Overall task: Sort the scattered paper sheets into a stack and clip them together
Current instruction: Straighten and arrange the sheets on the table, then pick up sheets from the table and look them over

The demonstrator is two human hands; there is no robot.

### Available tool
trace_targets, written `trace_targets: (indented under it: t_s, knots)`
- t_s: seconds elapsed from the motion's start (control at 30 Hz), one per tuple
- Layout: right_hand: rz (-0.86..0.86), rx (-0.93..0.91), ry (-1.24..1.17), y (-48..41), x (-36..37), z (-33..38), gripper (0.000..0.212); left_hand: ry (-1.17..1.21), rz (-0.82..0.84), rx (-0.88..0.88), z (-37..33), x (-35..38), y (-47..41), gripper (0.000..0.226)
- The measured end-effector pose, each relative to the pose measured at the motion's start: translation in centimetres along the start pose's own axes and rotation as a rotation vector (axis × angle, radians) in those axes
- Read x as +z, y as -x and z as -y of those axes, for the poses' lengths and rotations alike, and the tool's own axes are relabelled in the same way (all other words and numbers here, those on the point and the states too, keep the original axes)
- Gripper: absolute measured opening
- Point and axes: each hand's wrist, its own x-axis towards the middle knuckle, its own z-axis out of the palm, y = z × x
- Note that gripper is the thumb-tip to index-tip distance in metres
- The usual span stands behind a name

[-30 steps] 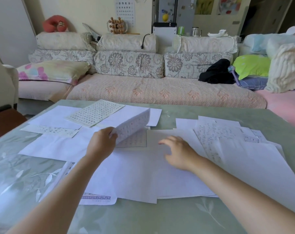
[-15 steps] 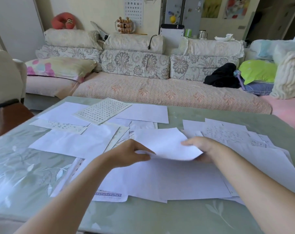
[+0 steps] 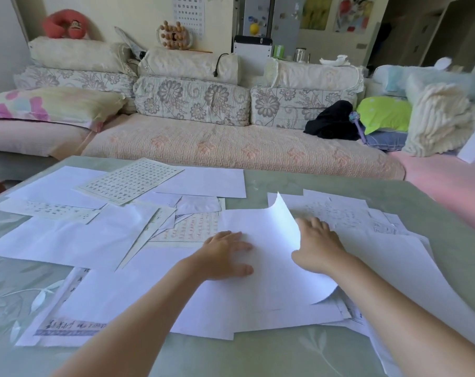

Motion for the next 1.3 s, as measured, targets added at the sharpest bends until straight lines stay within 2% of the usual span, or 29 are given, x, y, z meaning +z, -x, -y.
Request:
trace_targets:
  t_s: [0.07,0.13,0.2,0.27,0.37,0.5,0.63,0.8,0.93,1.0,1.07,1.2,1.3]
  knots:
    - [0.006,-0.042,0.021,-0.4,0.6,-0.1,0.095,0.005,-0.041,0.048,-0.3,-0.2,-0.5,0.058]
    - [0.018,-0.067,0.075,-0.7,0.8,-0.2,0.104,-0.017,-0.071,0.097,-0.3,-0.5,-0.6,0.049]
    - [0.052,-0.145,0.087,-1.1,1.0,-0.1,0.093,-0.008,-0.069,0.116,0.1,-1.0,-0.8,0.045]
    - [0.108,-0.195,0.036,-1.4,1.1,0.6,0.071,0.039,-0.066,0.101,0.8,-1.8,-1.2,0.043]
    - [0.03,-0.19,0.067,-2.9,1.2,2.5,0.051,0.138,-0.168,0.008,2.7,-3.7,-2.2,0.035]
    - [-0.065,-0.246,-0.028,-7.0,0.5,7.4,0.047,0.093,-0.337,-0.148,7.1,-6.8,-3.8,0.032]
    - [-0.08,-0.361,-0.135,-11.9,0.5,13.6,0.045,-0.036,-0.443,-0.301,12.7,-8.8,-5.2,0.043]
    - [-0.046,-0.402,-0.144,-17.6,1.8,20.4,0.064,-0.208,-0.508,-0.47,19.4,-10.7,-5.4,0.063]
    - [0.007,-0.387,-0.132,-21.2,2.5,23.7,0.088,-0.339,-0.415,-0.675,23.9,-11.8,-4.8,0.087]
    - [0.079,-0.349,-0.1,-22.4,3.0,24.4,0.098,-0.308,-0.362,-0.72,25.0,-12.1,-4.3,0.081]
    - [0.072,-0.323,-0.082,-23.1,3.5,24.7,0.1,-0.248,-0.353,-0.724,25.2,-12.3,-3.9,0.063]
    - [-0.157,-0.378,0.035,-23.1,4.1,25.0,0.081,-0.365,-0.426,-0.64,24.8,-12.6,-3.5,0.029]
    - [-0.27,-0.515,0.236,-22.2,3.8,25.2,0.041,-0.428,-0.5,-0.588,24.5,-12.8,-3.2,0.02]
